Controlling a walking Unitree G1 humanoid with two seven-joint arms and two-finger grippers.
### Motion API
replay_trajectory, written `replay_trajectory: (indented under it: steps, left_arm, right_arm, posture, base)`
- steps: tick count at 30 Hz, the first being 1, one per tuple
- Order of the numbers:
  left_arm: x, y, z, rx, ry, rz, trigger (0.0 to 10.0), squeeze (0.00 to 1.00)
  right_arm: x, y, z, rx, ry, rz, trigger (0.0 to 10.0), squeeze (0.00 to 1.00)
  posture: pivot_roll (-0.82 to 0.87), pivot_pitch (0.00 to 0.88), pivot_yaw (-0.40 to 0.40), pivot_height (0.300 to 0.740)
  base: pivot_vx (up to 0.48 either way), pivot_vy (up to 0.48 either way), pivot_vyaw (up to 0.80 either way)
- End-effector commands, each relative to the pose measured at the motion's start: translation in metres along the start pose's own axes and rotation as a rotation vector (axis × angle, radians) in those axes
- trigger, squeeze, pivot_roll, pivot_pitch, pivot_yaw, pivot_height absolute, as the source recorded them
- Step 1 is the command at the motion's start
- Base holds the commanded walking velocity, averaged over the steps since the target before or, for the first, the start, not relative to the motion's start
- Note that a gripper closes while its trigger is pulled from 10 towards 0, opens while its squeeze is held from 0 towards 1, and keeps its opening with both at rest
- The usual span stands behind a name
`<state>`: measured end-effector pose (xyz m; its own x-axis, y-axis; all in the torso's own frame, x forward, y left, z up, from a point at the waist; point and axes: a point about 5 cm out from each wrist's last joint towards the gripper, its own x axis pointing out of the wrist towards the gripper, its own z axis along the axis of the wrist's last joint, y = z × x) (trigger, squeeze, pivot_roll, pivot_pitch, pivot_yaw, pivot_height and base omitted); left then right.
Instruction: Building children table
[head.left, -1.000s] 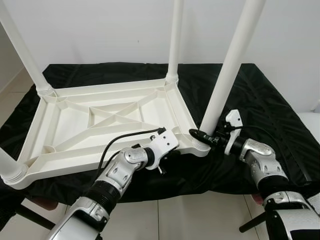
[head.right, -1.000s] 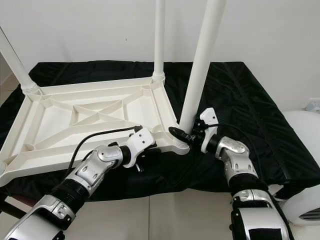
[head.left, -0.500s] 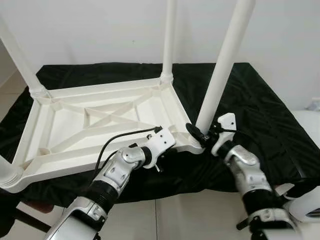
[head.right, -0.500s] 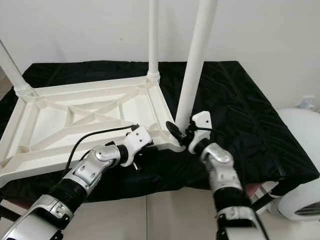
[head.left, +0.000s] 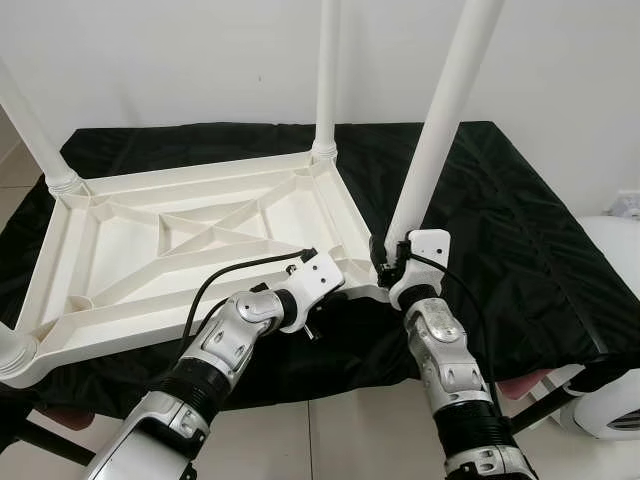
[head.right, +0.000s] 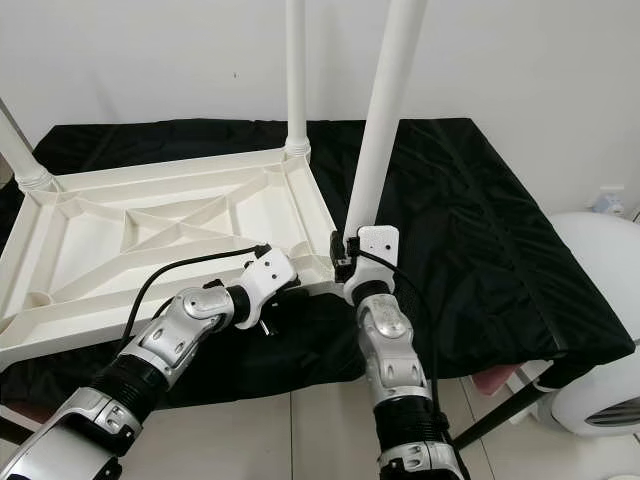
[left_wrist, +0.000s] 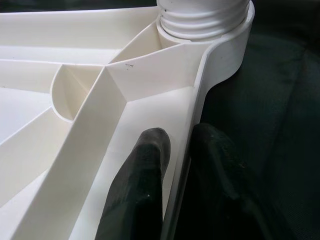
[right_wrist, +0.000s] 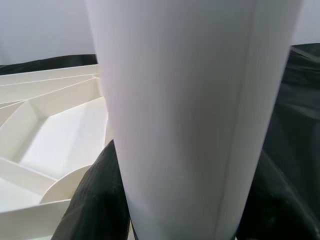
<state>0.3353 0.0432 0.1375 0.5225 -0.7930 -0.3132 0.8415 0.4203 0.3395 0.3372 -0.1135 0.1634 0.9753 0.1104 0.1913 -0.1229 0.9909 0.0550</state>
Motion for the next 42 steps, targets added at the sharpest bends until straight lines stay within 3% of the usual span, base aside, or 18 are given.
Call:
replay_trajectory:
  steps: [1,8,9,12,13,14,29,30,31,36,37,39,40,42]
  left_arm:
    - [0.005,-0.013,-0.004,0.010,0.028,-0.103,10.0,0.00]
    - [0.003,-0.012,-0.005,0.010,0.031,-0.104,10.0,0.00]
    - [0.003,-0.012,-0.005,0.011,0.031,-0.106,10.0,0.00]
    - [0.004,-0.012,-0.004,0.011,0.030,-0.108,10.0,0.00]
    - [0.004,-0.013,-0.004,0.011,0.030,-0.109,10.0,0.00]
    - [0.004,-0.013,-0.005,0.011,0.030,-0.109,10.0,0.00]
    - [0.005,-0.015,-0.005,0.012,0.028,-0.113,10.0,0.00]
    - [0.005,-0.016,-0.005,0.013,0.026,-0.115,10.0,0.00]
    - [0.005,-0.016,-0.004,0.015,0.025,-0.119,10.0,0.00]
    - [0.004,-0.017,-0.004,0.010,0.020,-0.132,10.0,0.00]
    - [0.004,-0.017,-0.004,0.006,0.016,-0.137,10.0,0.69]
    - [0.004,-0.017,-0.004,0.006,0.016,-0.137,10.0,0.69]
    - [0.003,-0.016,-0.003,-0.001,0.011,-0.143,10.0,1.00]
    - [0.001,-0.016,-0.001,-0.013,-0.003,-0.152,10.0,1.00]
  right_arm:
    - [0.001,0.014,0.004,0.032,-0.014,0.035,0.0,0.00]
    - [-0.001,0.013,0.006,0.055,-0.001,-0.011,0.0,0.00]
    - [-0.001,0.006,0.006,0.033,0.003,-0.039,10.0,0.00]
    - [-0.003,-0.004,0.007,0.005,0.007,-0.077,10.0,0.00]
    - [-0.003,-0.008,0.008,-0.007,0.003,-0.086,10.0,0.08]
    - [-0.004,-0.009,0.008,-0.012,0.000,-0.091,10.0,1.00]
    - [-0.014,-0.020,0.018,0.020,-0.068,-0.116,10.0,1.00]
    - [-0.017,-0.022,0.021,0.021,-0.091,-0.128,10.0,0.77]
    - [-0.021,-0.023,0.023,0.031,-0.112,-0.129,10.0,0.00]
    - [-0.030,-0.023,0.024,0.043,-0.136,-0.125,10.0,0.00]
    - [-0.033,-0.023,0.024,0.032,-0.138,-0.120,10.0,0.00]
    - [-0.033,-0.023,0.024,0.032,-0.138,-0.120,10.0,0.00]
    - [-0.036,-0.024,0.022,0.022,-0.138,-0.118,10.0,0.00]
    - [-0.041,-0.027,0.022,0.010,-0.138,-0.115,10.0,0.00]
  posture:
    - [-0.09,0.087,0.044,0.740]
    - [-0.09,0.086,0.050,0.740]
    - [-0.10,0.087,0.051,0.740]
    - [-0.10,0.087,0.050,0.740]
    - [-0.10,0.085,0.049,0.740]
    - [-0.10,0.085,0.049,0.740]
    - [-0.10,0.073,0.042,0.740]
    - [-0.10,0.072,0.042,0.740]
    - [-0.10,0.071,0.044,0.740]
    - [-0.10,0.070,0.047,0.740]
    - [-0.10,0.070,0.047,0.740]
    - [-0.10,0.070,0.047,0.740]
    - [-0.11,0.070,0.050,0.740]
    - [-0.11,0.074,0.050,0.740]
  base:
    - [0.000,0.000,0.00]
    - [0.000,0.000,0.00]
    - [0.000,0.000,0.00]
    - [0.000,0.000,0.00]
    - [0.000,0.000,0.00]
    - [0.000,0.000,0.00]
    - [0.000,0.000,0.00]
    - [0.000,0.000,0.00]
    - [0.000,0.000,0.00]
    - [0.000,0.000,0.00]
    - [0.000,0.000,0.00]
    - [0.000,0.000,0.00]
    - [0.000,0.000,0.00]
    - [0.000,0.000,0.00]
